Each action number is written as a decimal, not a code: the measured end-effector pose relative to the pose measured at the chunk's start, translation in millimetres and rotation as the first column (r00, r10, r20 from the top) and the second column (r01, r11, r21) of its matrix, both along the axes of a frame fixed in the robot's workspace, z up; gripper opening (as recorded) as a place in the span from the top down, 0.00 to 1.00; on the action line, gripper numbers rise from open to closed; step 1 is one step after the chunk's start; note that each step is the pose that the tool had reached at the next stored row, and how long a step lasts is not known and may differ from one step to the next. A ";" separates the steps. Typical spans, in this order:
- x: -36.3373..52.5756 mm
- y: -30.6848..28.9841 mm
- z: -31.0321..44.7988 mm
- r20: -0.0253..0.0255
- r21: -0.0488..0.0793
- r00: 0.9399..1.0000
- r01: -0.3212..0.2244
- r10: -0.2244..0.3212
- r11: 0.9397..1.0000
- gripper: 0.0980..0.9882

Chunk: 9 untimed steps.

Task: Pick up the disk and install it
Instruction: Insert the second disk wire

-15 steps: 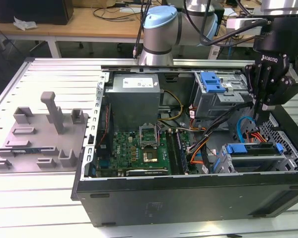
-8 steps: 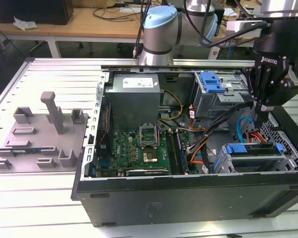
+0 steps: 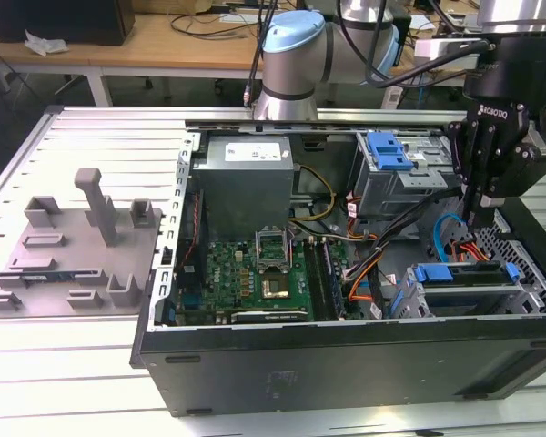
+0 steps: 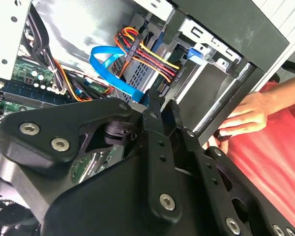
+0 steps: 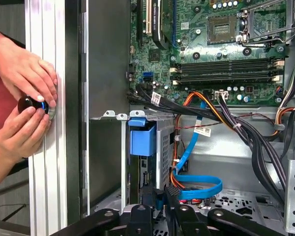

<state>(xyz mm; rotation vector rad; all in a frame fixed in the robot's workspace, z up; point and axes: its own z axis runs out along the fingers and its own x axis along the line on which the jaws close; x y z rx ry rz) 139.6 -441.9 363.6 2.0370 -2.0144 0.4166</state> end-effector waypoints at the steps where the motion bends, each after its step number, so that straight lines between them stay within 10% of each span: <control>1: 0.0 0.0 0.0 0.000 0.000 1.000 0.000 0.000 1.000 0.84; 9: 1.0 -2.5 -0.8 0.000 0.000 1.000 0.001 -0.001 1.000 0.84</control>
